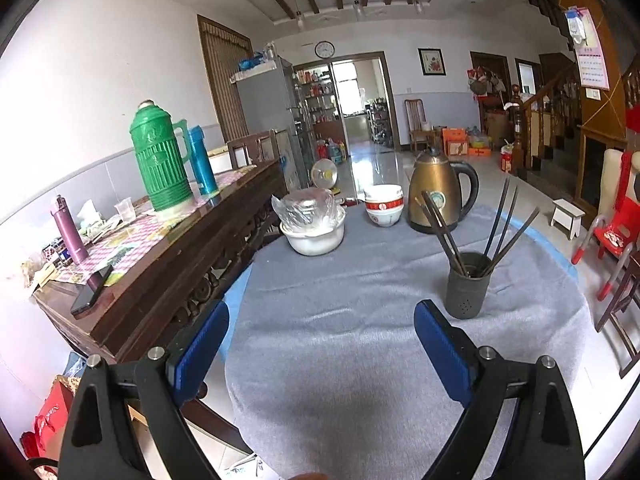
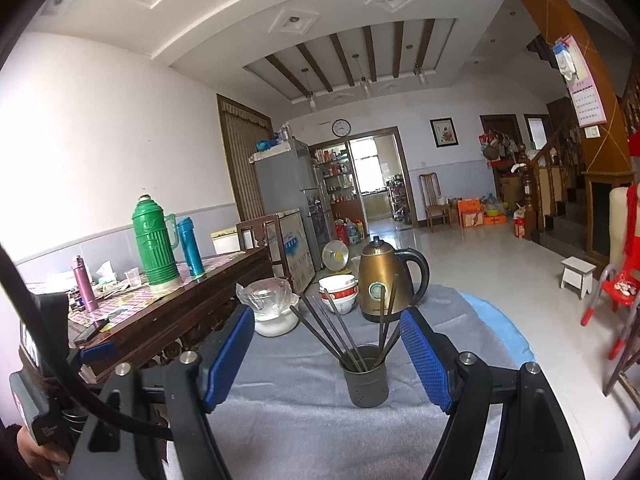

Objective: Organize utensils

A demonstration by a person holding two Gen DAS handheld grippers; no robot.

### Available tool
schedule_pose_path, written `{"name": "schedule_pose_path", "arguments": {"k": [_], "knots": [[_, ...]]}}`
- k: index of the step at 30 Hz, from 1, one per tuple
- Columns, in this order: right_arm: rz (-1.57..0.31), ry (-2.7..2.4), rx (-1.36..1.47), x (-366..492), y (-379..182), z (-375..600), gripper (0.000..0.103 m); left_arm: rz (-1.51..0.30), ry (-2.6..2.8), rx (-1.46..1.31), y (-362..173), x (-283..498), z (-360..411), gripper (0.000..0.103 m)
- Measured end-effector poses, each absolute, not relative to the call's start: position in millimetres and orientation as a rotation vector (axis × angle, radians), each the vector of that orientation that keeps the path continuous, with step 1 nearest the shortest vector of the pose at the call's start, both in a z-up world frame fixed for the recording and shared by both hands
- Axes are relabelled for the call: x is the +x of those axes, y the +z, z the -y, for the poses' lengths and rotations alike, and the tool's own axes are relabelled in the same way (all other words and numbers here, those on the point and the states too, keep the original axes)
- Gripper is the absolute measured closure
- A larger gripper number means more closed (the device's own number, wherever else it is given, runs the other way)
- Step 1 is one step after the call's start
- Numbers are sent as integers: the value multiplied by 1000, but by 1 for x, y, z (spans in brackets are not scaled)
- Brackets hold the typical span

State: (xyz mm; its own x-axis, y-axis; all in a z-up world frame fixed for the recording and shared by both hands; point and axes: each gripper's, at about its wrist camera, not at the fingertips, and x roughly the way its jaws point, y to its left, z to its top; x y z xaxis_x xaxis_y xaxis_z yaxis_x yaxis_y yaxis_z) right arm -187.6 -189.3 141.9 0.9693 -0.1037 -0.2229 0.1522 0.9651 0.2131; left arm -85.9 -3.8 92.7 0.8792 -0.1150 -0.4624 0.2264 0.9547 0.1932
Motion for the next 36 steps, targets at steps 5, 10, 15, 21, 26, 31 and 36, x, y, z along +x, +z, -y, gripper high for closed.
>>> {"name": "schedule_pose_path", "arguments": {"k": [5, 10, 15, 21, 26, 31, 36], "knots": [[-221, -142, 212, -188, 145, 178, 24, -448, -162, 238, 102, -94, -2, 9], [-251, -142, 206, -187, 146, 169, 24, -436, -141, 229, 109, -99, -10, 9], [-277, -169, 207, -186, 150, 167, 24, -423, -125, 210, 116, -103, -17, 9], [-350, -189, 220, -186, 137, 171, 24, -406, -114, 202, 120, -108, -23, 9], [-374, -188, 224, -191, 133, 170, 24, -407, -117, 200, 120, -110, -24, 9], [-368, -176, 214, -194, 137, 160, 24, -409, -121, 200, 119, -113, -24, 9], [-381, -178, 207, -194, 134, 153, 24, -402, -123, 199, 119, -115, -23, 9]]}}
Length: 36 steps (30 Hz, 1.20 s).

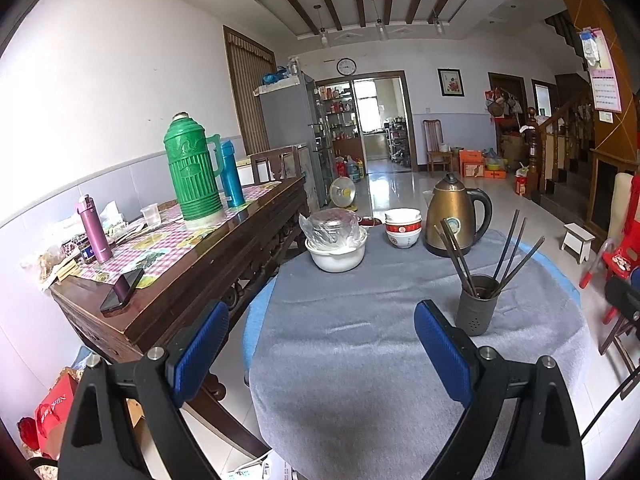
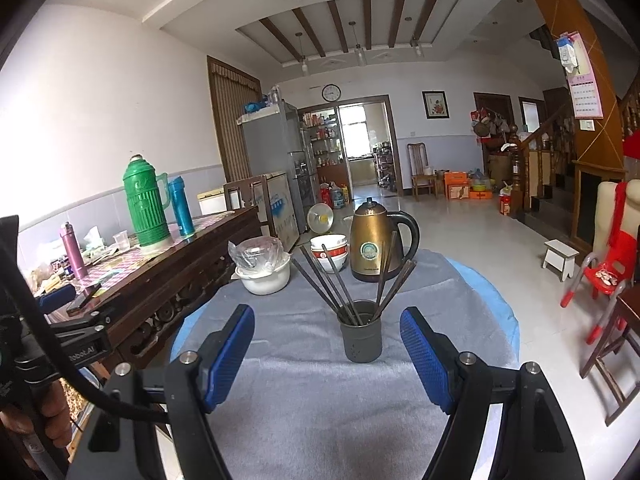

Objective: Organize utensils

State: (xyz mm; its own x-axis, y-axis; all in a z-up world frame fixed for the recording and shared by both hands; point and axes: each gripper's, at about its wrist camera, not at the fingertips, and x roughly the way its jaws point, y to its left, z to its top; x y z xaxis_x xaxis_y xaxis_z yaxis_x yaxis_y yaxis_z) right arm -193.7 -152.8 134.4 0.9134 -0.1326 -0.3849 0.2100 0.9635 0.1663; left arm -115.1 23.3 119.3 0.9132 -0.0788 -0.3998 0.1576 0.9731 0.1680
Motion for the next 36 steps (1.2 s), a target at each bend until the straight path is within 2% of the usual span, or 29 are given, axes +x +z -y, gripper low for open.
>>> {"name": "schedule_pose_path", "arguments": {"k": [36], "knots": [[-399, -164, 204, -187, 131, 137, 24, -396, -107, 175, 122, -120, -31, 9]]}}
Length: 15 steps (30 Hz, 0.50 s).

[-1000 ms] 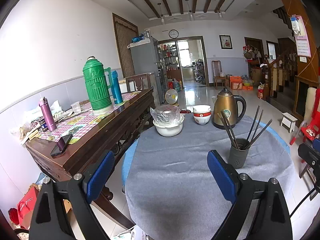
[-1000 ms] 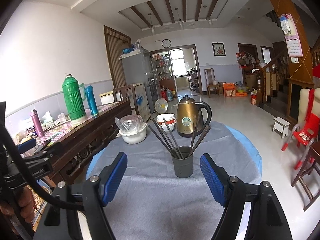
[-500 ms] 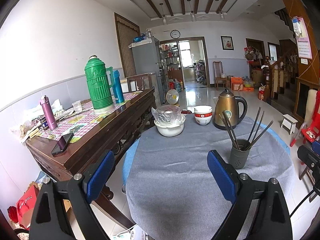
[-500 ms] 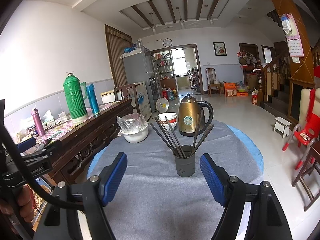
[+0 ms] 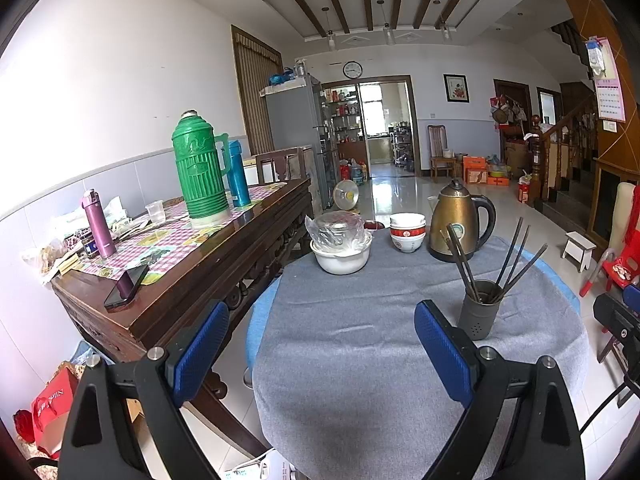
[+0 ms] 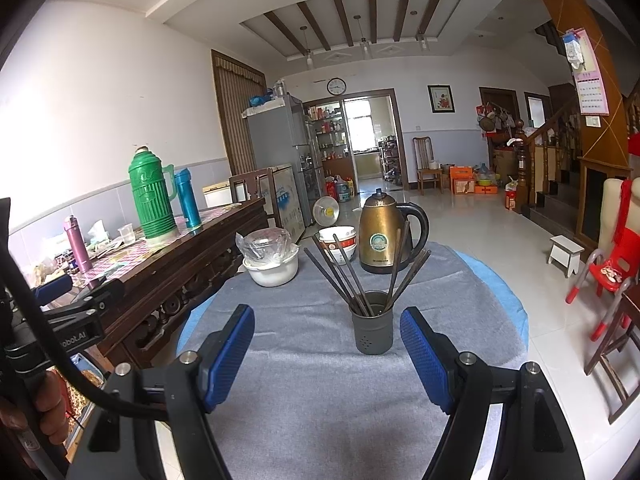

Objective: Organize utensils

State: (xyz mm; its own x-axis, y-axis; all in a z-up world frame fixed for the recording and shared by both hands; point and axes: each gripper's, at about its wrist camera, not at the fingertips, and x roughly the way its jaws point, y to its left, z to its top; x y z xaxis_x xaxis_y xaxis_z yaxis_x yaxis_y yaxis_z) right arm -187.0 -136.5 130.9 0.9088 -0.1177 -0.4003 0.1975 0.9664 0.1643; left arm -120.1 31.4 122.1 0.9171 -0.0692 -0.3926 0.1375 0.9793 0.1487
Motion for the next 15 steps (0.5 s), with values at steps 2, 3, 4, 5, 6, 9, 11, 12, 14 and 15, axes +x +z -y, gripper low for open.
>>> {"name": "schedule_pose_path", "arguments": {"k": [2, 3, 4, 5, 6, 9, 11, 12, 14, 15], "knots": [[-399, -163, 204, -187, 131, 137, 24, -396, -107, 172, 123, -121, -32, 9], [-398, -161, 205, -187, 131, 137, 24, -395, -106, 172, 123, -121, -32, 9], [-397, -161, 204, -187, 131, 136, 24, -396, -106, 172, 123, -121, -32, 9], [-397, -160, 203, -187, 131, 136, 24, -396, -107, 172, 123, -120, -32, 9], [-397, -160, 203, -187, 132, 135, 24, -396, -107, 171, 123, -120, -32, 9], [-396, -157, 202, -186, 132, 134, 24, -396, -109, 171, 124, -121, -33, 9], [-394, -155, 198, -185, 132, 132, 24, -394, -107, 169, 124, -121, -33, 9], [-393, -155, 197, -184, 133, 132, 24, -394, -108, 167, 124, -121, -34, 9], [-389, -154, 196, -184, 134, 131, 24, -392, -105, 166, 125, -121, -34, 9], [-388, -154, 196, -184, 134, 131, 24, -392, -105, 165, 125, -121, -34, 9]]}}
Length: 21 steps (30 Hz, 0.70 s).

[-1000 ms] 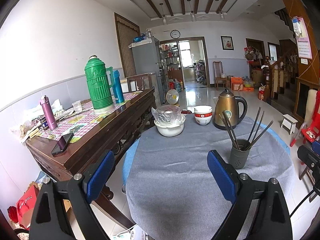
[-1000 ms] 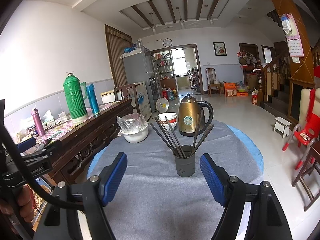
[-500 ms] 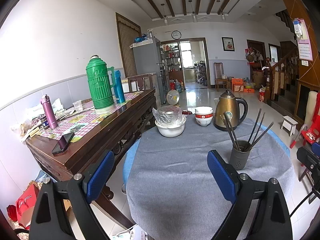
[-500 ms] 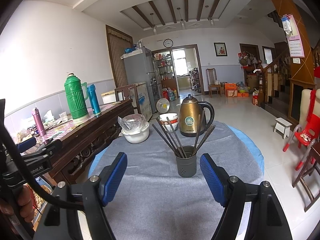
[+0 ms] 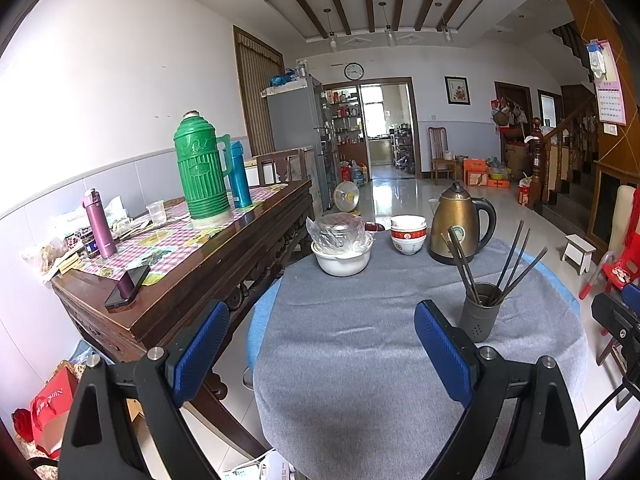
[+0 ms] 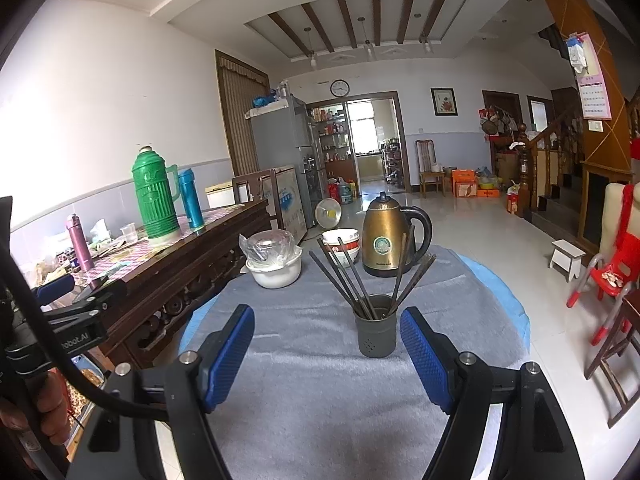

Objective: Organize utensils

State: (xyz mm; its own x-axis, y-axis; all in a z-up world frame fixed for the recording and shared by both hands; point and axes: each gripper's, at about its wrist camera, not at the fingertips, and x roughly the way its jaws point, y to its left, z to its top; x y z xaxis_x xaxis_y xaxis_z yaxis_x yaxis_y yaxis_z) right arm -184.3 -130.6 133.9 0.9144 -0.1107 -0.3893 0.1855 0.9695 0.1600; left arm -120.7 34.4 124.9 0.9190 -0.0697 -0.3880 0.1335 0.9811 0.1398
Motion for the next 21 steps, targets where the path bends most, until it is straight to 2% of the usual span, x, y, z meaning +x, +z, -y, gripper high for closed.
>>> {"name": "schedule_pose_path", "arguments": {"k": [21], "knots": [[-382, -151, 186, -183, 135, 127, 24, -390, -103, 147, 125, -122, -38, 9]]}}
